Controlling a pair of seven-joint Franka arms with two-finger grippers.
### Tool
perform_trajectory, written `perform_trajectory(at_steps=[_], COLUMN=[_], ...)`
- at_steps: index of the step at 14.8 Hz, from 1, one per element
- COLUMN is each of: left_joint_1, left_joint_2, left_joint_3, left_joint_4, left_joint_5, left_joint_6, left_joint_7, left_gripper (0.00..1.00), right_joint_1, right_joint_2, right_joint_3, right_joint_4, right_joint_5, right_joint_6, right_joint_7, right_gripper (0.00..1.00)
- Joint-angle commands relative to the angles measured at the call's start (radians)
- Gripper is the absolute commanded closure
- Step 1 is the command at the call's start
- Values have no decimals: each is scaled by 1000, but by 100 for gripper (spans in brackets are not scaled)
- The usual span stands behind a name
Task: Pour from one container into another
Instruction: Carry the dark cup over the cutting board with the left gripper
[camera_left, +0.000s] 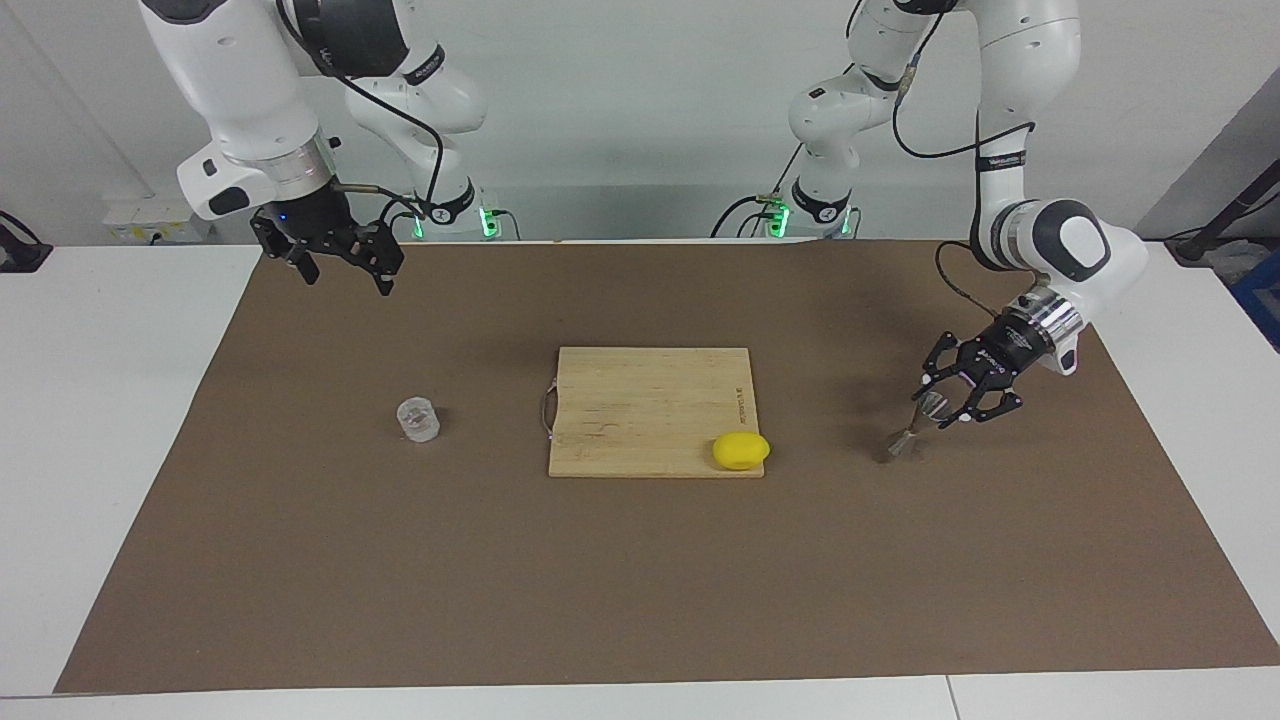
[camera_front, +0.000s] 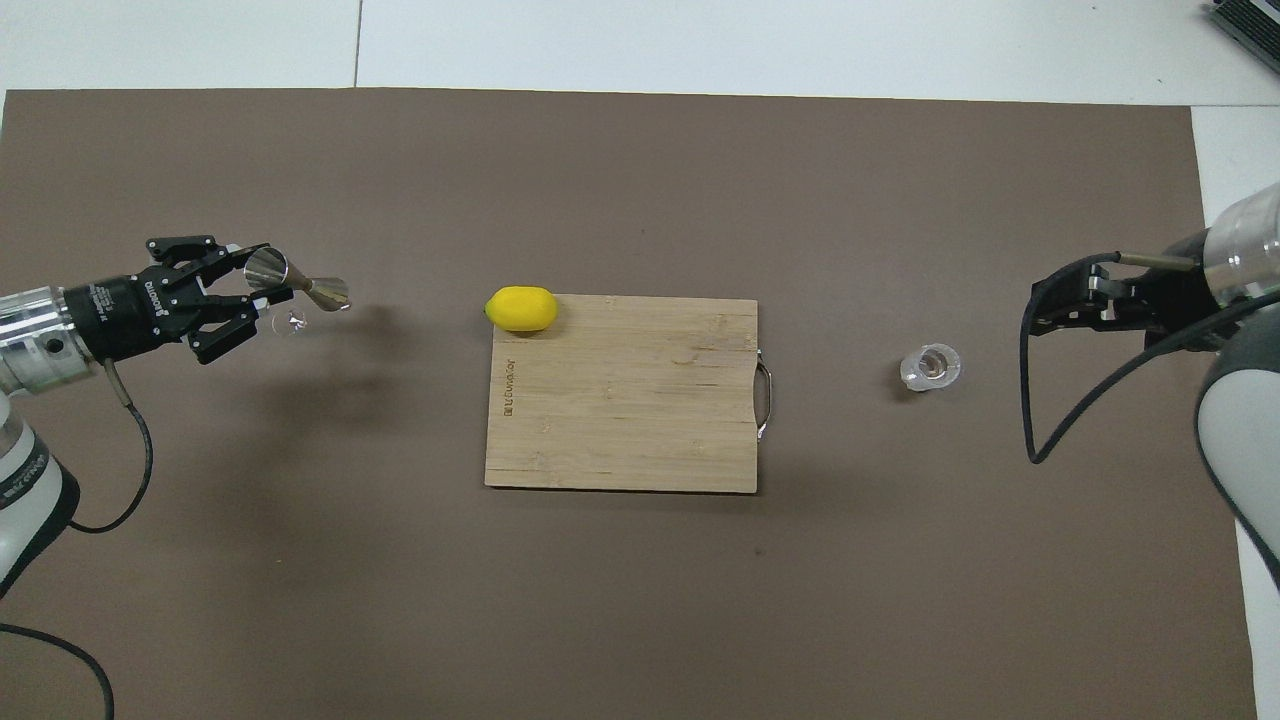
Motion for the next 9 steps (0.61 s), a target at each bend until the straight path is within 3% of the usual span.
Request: perform_trajectory(at_steps=[1,4,9], left_joint_1=[-44,-183,-442], left_joint_2=[-56,-72,-56], left_joint_3=[-41,-42,-41], left_joint_4=[-3,-3,-8], left_joint_5=[17,-23,-228], left_joint_6=[0,77,322], left_joint_7=[-34,-100,-115], left_gripper=[100,100,100], right_joint_1=[-36,-41,-58], right_joint_2=[-19,-19,-7], right_joint_3=[7,5,7], right_joint_4=[-20,-22,-37], right_joint_5=[18,18,36], right_joint_6=[-4,7,27], right_joint_7=[-30,8,343], right_gripper=[0,0,0])
